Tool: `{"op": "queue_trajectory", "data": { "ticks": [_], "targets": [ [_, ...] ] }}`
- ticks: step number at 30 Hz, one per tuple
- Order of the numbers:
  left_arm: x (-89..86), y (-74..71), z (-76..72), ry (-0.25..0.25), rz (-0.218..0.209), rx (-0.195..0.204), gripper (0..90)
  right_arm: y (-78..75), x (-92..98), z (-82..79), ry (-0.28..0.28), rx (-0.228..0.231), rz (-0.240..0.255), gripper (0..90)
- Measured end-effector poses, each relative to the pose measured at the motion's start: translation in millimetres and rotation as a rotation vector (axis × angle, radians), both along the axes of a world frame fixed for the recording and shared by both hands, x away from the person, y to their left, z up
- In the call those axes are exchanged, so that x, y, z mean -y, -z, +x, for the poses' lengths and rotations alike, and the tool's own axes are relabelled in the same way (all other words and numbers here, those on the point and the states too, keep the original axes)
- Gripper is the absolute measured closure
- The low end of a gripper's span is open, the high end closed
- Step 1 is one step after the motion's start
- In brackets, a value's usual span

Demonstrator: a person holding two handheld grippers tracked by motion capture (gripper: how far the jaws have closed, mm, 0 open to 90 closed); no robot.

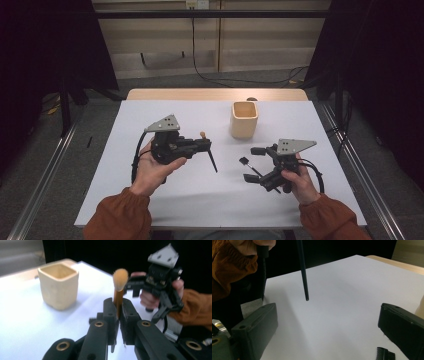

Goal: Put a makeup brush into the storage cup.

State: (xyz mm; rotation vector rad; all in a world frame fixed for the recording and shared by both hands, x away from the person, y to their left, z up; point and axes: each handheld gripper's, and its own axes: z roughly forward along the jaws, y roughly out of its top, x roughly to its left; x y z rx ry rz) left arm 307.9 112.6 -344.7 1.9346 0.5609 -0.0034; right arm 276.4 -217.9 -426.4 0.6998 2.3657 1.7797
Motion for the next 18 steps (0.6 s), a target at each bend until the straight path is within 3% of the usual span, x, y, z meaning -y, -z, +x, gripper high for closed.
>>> {"op": "queue_trajectory", "data": {
  "ticks": [3, 6, 15, 18],
  "targets": [
    [4.4, 2.7, 0.0, 0.015, 0.059, 0.000, 84.3, 0.0, -0.6, 0.4, -0.008, 0.002, -0.011, 2.3],
    [7.3, 4.7, -1.1, 0.029, 0.079, -0.008, 84.4, -0.1, -0.6, 0.3, -0.018, -0.002, -0.012, 2.3],
    [15.6, 6.4, -1.1, 0.063, 0.066, -0.026, 84.3, -1.6, -1.7, -0.9, -0.041, -0.002, -0.003, 4.1],
    [22.4, 9.4, -1.7, 0.077, 0.041, -0.036, 84.3, -2.4, -3.5, -1.6, -0.049, -0.001, 0.001, 4.7]
  ]
}}
